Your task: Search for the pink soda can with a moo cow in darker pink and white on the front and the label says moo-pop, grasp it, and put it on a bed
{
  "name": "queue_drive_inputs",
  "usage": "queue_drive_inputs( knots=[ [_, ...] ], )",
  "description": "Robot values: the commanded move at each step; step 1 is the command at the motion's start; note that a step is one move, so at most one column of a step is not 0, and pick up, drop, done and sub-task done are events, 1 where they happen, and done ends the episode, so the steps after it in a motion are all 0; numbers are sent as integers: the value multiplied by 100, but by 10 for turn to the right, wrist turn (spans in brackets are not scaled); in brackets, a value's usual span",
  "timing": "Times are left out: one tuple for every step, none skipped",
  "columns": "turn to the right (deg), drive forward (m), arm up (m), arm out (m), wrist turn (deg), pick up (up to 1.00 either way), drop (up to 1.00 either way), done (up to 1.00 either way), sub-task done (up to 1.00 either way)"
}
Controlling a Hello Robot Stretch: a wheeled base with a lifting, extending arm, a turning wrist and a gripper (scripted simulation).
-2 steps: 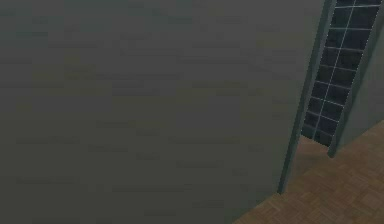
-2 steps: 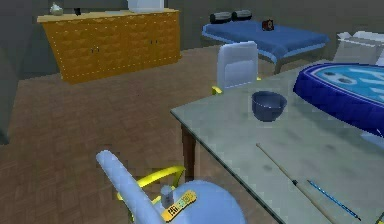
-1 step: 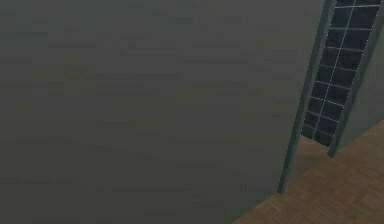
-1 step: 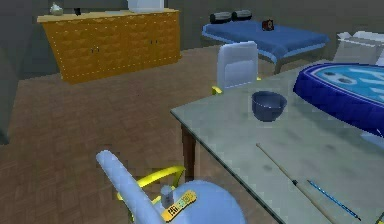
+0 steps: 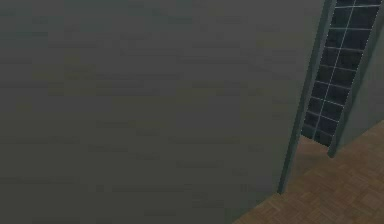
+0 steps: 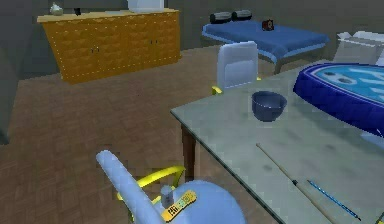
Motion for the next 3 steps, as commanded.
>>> queue_drive_inputs(
  knots=[
    [0,0,0,32,0,0,0,0,0],
    [0,0,0,32,0,0,0,0,0],
    [0,0,10,0,0,0,0,0,0]
  ],
)
